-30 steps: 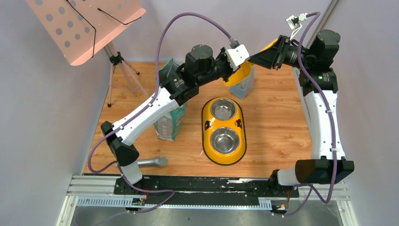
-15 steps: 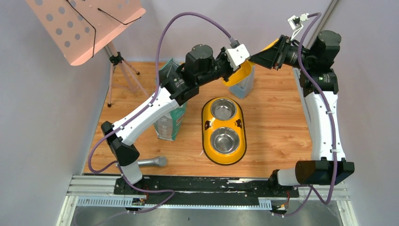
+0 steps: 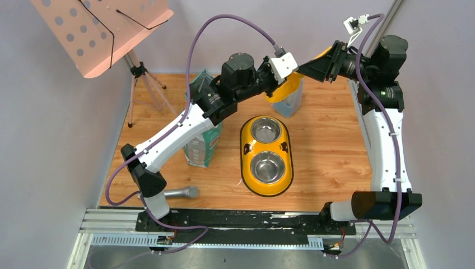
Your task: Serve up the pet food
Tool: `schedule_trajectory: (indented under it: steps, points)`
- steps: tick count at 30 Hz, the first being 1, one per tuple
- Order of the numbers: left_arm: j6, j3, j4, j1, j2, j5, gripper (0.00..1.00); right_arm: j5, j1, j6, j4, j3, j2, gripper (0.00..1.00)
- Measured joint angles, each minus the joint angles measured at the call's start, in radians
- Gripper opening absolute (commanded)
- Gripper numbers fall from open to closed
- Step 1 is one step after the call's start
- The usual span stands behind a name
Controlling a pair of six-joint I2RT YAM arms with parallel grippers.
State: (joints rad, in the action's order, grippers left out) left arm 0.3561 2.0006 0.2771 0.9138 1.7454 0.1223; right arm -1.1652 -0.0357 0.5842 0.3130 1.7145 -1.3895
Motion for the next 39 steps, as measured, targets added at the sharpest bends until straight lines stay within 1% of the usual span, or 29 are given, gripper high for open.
schedule_trajectory:
  steps: [3,6,9,12,14,16,17,18,21,26,33,39]
  points:
    - [0.000,0.002,-0.005,0.000,0.002,0.002,0.00,-0.002,0.000,0.000,0.011,0.024,0.000,0.47]
    - [0.001,0.009,-0.018,0.001,0.002,0.011,0.00,-0.002,-0.005,-0.011,0.050,0.071,-0.004,0.44]
    - [0.006,0.013,-0.037,0.001,0.000,0.019,0.00,0.001,-0.011,-0.023,0.089,0.107,-0.005,0.43]
    - [0.009,0.013,-0.039,0.002,-0.001,0.020,0.00,0.001,-0.013,-0.044,0.116,0.115,-0.005,0.41]
    - [0.009,0.013,-0.031,0.002,-0.001,0.023,0.00,0.004,-0.013,-0.063,0.139,0.115,-0.006,0.45]
    - [0.009,0.013,-0.019,0.002,-0.001,0.024,0.00,0.004,-0.013,-0.080,0.164,0.115,-0.006,0.54]
    - [0.010,0.013,-0.013,0.002,-0.001,0.023,0.00,0.001,-0.013,-0.089,0.173,0.115,-0.006,0.58]
    - [0.010,0.013,-0.005,0.002,-0.001,0.023,0.00,-0.004,-0.014,-0.099,0.185,0.117,-0.006,0.60]
    - [0.013,0.012,0.011,0.002,-0.001,0.024,0.00,-0.021,-0.027,-0.112,0.217,0.139,-0.013,0.57]
    - [0.013,-0.013,0.003,0.002,-0.009,0.028,0.00,-0.061,-0.095,-0.109,0.230,0.230,-0.054,0.54]
    - [0.013,-0.035,-0.008,0.002,-0.012,0.034,0.00,-0.119,-0.115,-0.106,0.267,0.230,-0.068,0.54]
    - [0.012,-0.035,-0.008,0.002,-0.012,0.038,0.00,-0.134,-0.115,-0.109,0.283,0.229,-0.068,0.52]
